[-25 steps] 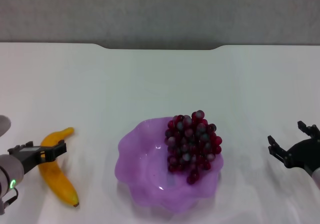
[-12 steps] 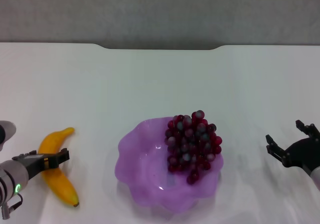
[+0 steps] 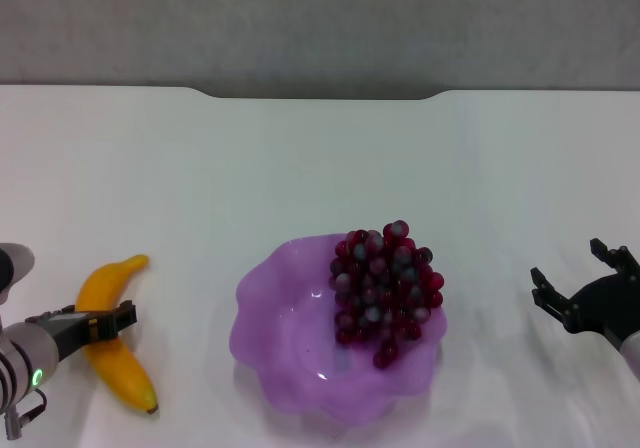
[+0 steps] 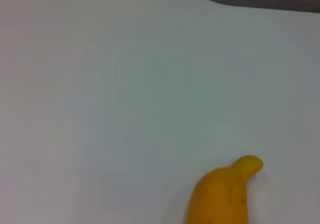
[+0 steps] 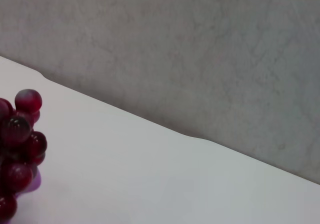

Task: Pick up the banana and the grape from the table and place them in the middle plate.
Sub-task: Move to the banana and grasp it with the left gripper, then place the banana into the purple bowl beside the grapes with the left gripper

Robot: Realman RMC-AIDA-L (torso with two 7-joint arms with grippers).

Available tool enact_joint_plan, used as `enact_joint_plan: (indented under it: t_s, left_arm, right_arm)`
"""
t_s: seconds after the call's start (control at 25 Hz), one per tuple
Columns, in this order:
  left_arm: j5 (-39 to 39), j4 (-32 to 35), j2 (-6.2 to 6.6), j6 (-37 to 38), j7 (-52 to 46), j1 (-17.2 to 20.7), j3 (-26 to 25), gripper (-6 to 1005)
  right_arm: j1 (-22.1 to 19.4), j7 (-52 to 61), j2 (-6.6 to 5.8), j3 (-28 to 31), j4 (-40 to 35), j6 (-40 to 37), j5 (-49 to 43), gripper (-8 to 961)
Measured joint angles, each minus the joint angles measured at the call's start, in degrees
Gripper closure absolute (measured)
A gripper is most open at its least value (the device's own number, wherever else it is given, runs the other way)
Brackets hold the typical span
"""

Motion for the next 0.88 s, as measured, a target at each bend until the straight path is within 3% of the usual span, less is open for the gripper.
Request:
enact_joint_plan:
  t_s: [0.24,0.56,0.64,0.76,0.88]
  left_arm:
    - [0.2,0.1,0.08,0.1,0.0,-0.1,0.0,232]
    - [0.3,-0.1,0.06,0.3,0.0,0.2,0.0,452]
    - [0.3,-0.4,0.06,0.3,0.0,0.2,0.0,454]
    - [0.2,-3.8,0.14,-1.6,0.3,1.0,0.1,458]
    - [-0.1,-13.0,0.29,-5.6,1.3,4.7,0.3,452]
  right_arm:
    - [0.0,0.0,0.00,-0.1,0.0,0.0,0.0,74]
    - [0.2,0.0,0.00,-0.3,0.0,0.0,0.0,73]
    - [0.2,0.0,0.00,-0.3,0.0,0.0,0.0,74]
    - [0.0,0.0,-0.01,-0.3,0.0,0.0,0.0,74]
    - [-0.1,0.0,-0.08,-0.3,0.0,0.0,0.0,74]
